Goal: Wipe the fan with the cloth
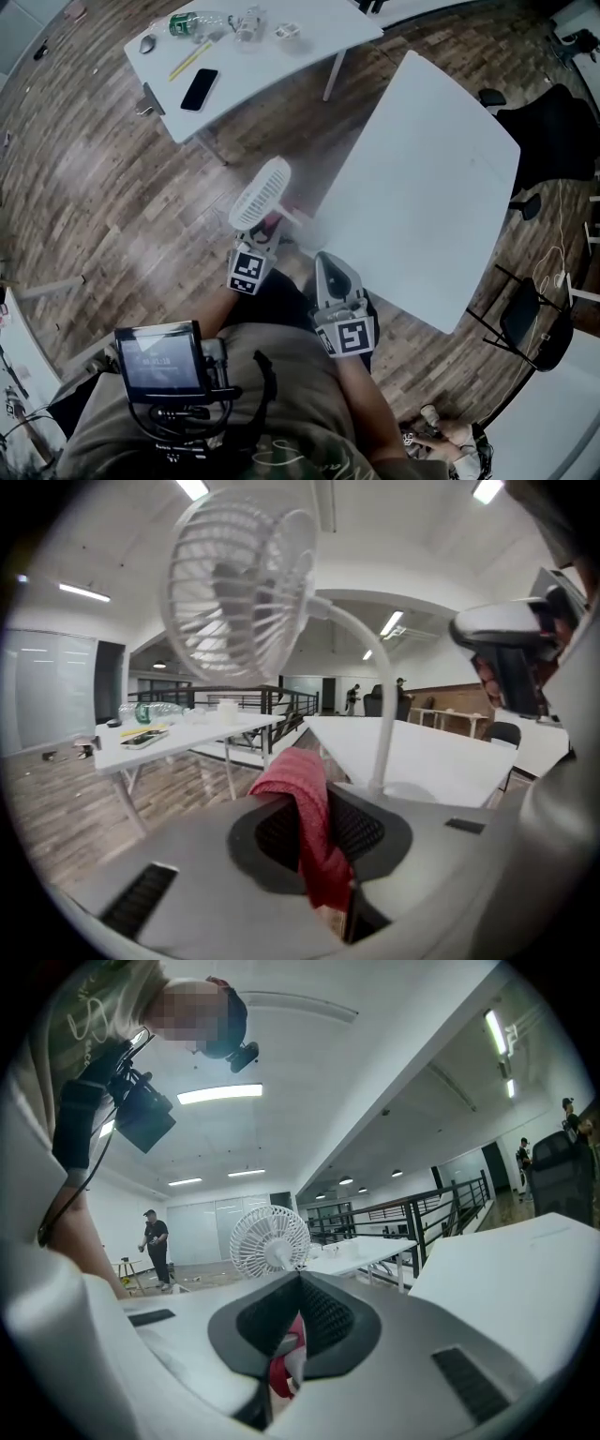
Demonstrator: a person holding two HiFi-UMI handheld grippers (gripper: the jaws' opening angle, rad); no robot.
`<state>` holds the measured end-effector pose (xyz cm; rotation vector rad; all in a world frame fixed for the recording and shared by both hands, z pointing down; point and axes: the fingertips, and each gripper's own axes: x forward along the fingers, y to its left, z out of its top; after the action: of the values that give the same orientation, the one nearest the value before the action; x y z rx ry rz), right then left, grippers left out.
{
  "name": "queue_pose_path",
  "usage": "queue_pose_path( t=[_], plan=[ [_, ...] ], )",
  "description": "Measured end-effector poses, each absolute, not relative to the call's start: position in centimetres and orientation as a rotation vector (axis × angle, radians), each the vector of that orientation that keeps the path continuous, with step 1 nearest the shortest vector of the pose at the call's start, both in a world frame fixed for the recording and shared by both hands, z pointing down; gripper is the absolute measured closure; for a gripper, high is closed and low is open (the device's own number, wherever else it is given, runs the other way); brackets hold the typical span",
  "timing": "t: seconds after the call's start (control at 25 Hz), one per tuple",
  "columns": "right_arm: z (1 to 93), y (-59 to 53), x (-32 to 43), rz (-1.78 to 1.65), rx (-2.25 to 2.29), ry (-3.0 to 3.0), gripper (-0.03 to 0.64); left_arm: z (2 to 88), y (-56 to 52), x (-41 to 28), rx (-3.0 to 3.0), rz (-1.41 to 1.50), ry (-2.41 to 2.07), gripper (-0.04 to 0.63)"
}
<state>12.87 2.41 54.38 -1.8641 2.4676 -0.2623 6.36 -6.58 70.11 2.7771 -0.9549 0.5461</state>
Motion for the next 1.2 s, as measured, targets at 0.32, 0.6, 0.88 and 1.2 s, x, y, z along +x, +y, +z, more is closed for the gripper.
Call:
queue_pose_path(
  t=[0.32, 0.6, 0.88, 1.2],
  plan=[
    [53.5, 2.3, 13.1, -0.274, -1.854, 2.470, 0.617, 66.9, -5.0, 7.5, 2.929, 0.547, -0.833, 0.515],
    [53.5, 2.4, 13.0, -0.271, -1.852, 2.465, 0.617, 67.9, -3.3, 8.7, 2.950, 0.552, -0.763, 0.517],
    [52.8, 2.6, 13.8, -0.264, -1.887, 2.452, 0.617, 69.4, -4.5, 7.9, 2.922, 0.602, -0.783, 0.515],
    [51.2, 2.5, 14.8, -0.259, -1.914, 2.443, 0.617, 67.9, -6.7, 5.7, 2.862, 0.614, -0.882, 0.518]
  ],
)
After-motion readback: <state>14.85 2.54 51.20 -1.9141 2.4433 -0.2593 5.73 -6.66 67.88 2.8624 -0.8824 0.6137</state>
